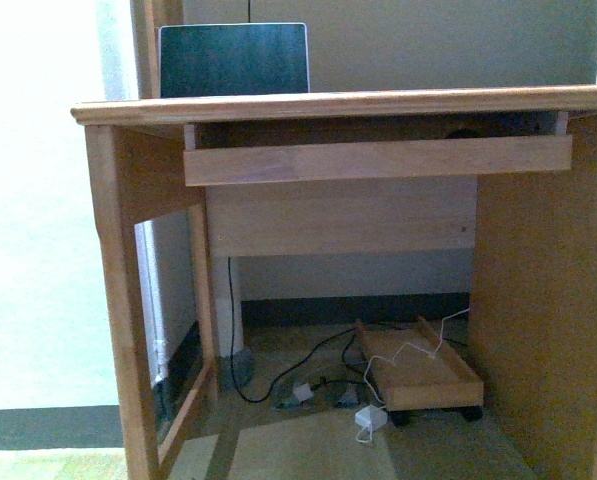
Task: Place mouse
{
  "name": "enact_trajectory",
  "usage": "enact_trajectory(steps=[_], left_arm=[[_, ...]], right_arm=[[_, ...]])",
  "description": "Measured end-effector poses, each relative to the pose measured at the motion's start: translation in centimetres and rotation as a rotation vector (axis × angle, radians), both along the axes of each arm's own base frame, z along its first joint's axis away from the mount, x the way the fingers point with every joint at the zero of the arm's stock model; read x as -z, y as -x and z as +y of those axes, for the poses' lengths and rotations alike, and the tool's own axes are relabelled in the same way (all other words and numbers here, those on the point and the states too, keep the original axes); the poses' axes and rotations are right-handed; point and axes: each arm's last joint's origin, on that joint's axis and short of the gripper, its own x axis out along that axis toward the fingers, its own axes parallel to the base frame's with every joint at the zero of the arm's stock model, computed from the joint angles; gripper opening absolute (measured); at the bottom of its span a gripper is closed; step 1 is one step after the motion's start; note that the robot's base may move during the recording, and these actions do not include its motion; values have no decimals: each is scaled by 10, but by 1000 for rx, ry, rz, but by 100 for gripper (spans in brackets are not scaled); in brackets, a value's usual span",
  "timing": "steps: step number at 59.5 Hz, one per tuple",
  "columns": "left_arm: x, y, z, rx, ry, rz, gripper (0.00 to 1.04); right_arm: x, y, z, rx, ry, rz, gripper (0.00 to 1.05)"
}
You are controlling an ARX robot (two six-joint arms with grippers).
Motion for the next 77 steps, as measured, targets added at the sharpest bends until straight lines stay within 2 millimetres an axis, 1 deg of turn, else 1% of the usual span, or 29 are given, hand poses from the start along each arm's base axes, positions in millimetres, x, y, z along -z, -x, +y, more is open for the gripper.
enact_trajectory(steps=[77], left_arm=[[0,0,0,0,0,0,97]], right_arm=[[0,0,0,-1,0,0,97]])
